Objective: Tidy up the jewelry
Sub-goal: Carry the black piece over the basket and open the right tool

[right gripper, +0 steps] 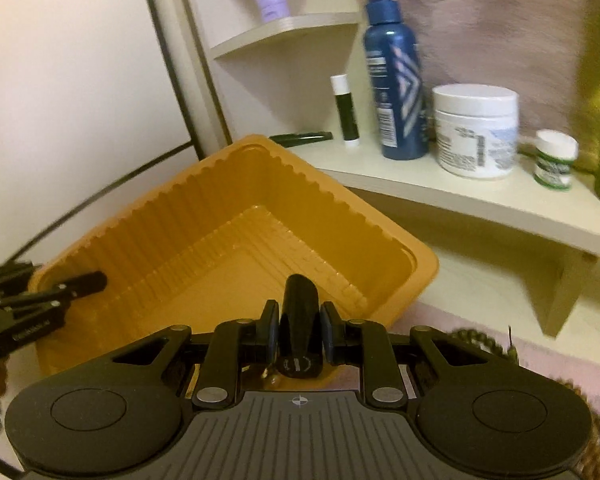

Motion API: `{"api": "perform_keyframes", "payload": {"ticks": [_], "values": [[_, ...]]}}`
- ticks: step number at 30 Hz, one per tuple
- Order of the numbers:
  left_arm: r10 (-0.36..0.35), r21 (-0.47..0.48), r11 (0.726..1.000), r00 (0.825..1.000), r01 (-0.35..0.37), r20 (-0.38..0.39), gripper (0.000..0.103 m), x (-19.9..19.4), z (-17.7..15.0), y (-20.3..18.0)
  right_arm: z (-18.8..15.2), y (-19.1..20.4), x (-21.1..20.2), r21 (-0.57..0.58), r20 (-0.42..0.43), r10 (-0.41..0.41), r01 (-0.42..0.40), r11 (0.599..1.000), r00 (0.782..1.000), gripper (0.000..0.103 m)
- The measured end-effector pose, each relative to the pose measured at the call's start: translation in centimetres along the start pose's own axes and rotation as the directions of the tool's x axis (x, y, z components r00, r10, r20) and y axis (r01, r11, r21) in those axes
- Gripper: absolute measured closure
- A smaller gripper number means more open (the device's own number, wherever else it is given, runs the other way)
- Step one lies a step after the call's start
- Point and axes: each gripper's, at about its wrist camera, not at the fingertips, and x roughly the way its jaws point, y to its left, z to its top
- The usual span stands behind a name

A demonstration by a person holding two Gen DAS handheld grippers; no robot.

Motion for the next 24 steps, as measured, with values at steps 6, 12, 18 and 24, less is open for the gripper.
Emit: {"api": "perform_keyframes", "payload": {"ticks": [6, 12, 18, 24], "values": [[-0.002, 0.002, 1.0, 1.0, 0.002, 0.0, 0.08, 0.0, 0.0, 0.0, 0.3, 0.2, 1.4, -0.054, -0.035, -0.037, 0.035, 0.998, 0.999, 0.081], [-0.006, 0.005, 1.0, 1.0, 0.006, -0.003, 0.08, 0.1, 0.0, 0.0, 0.1, 0.6, 0.1, -0.017, -0.016, -0.046, 0.046, 0.999, 0.999, 0.074], [-0.007, 0.008, 1.0, 1.0, 0.007, -0.003, 0.08, 0.2, 0.1, 0.1, -1.0, 1.9, -4.2, 0.049, 0.046, -0.089, 0.087, 0.995, 0.995, 0.05], [-0.008, 0.008, 1.0, 1.0, 0.008, -0.002, 0.08, 0.2, 0.1, 0.2, -3.6, 1.0, -7.9, 0.141, 0.003, -0.172, 0.17, 0.975, 0.985, 0.05]]}}
